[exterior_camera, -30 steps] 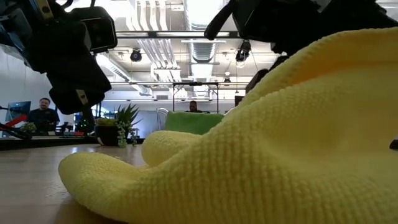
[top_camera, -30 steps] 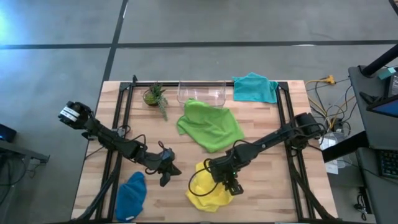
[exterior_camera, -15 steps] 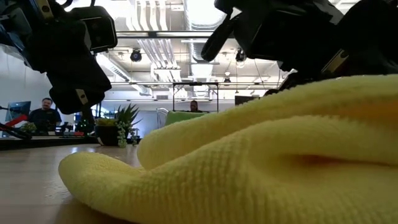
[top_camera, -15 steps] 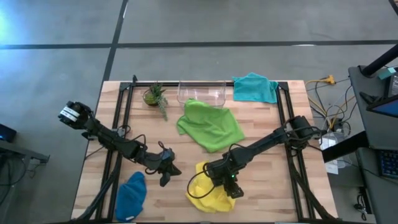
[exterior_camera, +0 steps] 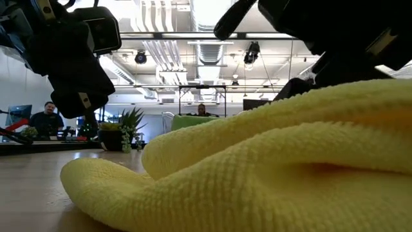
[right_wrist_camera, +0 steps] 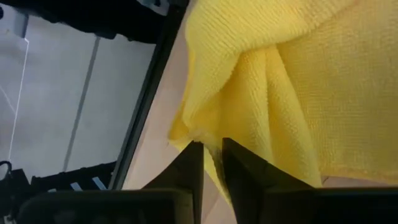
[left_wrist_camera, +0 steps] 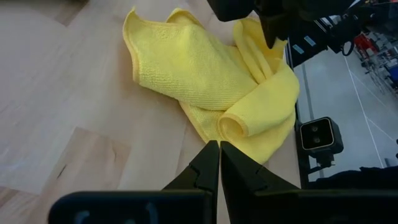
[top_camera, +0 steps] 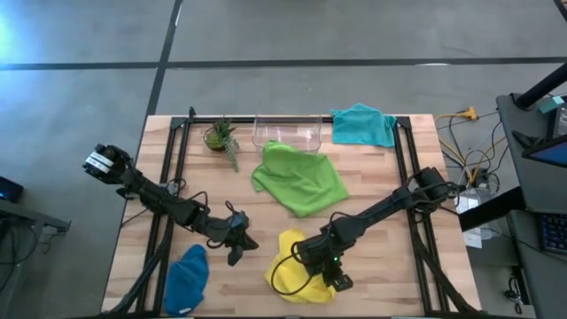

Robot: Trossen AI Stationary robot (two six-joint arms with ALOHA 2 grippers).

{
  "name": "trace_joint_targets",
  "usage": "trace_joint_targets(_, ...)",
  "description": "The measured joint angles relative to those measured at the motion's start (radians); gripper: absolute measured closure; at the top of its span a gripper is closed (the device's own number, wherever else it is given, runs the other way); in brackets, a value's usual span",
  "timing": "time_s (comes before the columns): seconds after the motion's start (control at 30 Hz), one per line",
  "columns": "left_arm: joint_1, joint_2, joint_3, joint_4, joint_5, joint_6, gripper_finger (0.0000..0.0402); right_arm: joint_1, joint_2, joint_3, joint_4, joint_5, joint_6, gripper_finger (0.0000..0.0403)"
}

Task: Fold microfiber towels
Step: Fold the yellow towel

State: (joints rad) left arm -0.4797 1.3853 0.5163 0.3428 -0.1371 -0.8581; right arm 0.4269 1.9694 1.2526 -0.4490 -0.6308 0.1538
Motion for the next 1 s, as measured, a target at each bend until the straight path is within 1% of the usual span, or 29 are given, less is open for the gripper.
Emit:
trace_joint_targets(0.17,0.000,0.000,0.000,0.000,0.000,0.000,0.0402,0.000,-0.012,0.000,-0.016,0.004,0.037,0.0389)
trace_joint_targets(0.27,0.000,0.000,0.000,0.001,0.000,0.000,0.0402,-0.011,-0.048,0.002,-0.025,0.013,0.047,0.0393)
trace_joint_targets(0.43,0.000,0.000,0.000,0.017,0.000,0.000,0.0402,-0.044,-0.140,0.002,-0.052,0.094,0.112,0.0394)
trace_joint_targets(0.53,0.000,-0.002,0.006,0.016,0.000,0.001,0.0402,-0.065,-0.213,0.002,-0.065,0.189,0.184,0.0394)
trace_joint_targets(0.63,0.000,-0.018,0.022,0.029,0.000,0.025,0.0402,-0.080,-0.298,0.002,-0.071,0.339,0.248,0.0394)
trace_joint_targets(0.7,0.000,-0.034,0.038,0.061,-0.003,0.088,0.0402,-0.086,-0.353,0.002,-0.070,0.458,0.270,0.0394)
trace_joint_targets(0.77,-0.002,-0.051,0.063,0.087,-0.025,0.184,0.0402,-0.092,-0.400,0.000,-0.070,0.580,0.288,0.0394)
trace_joint_targets(0.83,0.000,-0.065,0.090,0.116,-0.053,0.280,0.0402,-0.104,-0.431,-0.004,-0.071,0.664,0.297,0.0394)
trace_joint_targets(0.9,0.005,-0.076,0.109,0.133,-0.096,0.378,0.0402,-0.122,-0.445,-0.007,-0.072,0.698,0.299,0.0394)
trace_joint_targets(1.0,0.023,-0.078,0.128,0.130,-0.184,0.491,0.0402,-0.149,-0.445,-0.008,-0.072,0.704,0.299,0.0394)
